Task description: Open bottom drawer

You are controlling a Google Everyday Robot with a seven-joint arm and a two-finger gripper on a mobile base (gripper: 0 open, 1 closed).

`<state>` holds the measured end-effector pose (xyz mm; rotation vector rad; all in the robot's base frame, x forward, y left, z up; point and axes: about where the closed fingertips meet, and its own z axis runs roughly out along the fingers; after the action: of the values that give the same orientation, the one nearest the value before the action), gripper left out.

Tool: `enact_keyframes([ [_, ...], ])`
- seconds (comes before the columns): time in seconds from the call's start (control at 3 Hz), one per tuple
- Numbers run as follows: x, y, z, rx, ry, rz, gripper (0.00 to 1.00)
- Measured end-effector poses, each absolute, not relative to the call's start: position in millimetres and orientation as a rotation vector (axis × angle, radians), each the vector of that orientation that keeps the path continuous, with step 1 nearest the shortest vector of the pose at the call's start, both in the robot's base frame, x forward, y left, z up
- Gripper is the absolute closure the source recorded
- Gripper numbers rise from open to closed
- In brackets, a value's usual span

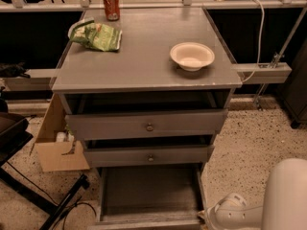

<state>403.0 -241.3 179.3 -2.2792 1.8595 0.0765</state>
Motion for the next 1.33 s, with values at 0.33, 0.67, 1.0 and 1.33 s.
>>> enact_keyframes([
  [0.33,403.0,-241.3,179.3,-2.279,1.86,0.077,0.5],
  [0.67,403.0,-241.3,179.3,-2.279,1.86,0.077,0.26],
  [1.0,402.9,-241.2,179.3,-2.279,1.859,0.077,0.0],
  [1.33,401.3,-240.9,179.4,-2.275,1.857,0.082,0.0],
])
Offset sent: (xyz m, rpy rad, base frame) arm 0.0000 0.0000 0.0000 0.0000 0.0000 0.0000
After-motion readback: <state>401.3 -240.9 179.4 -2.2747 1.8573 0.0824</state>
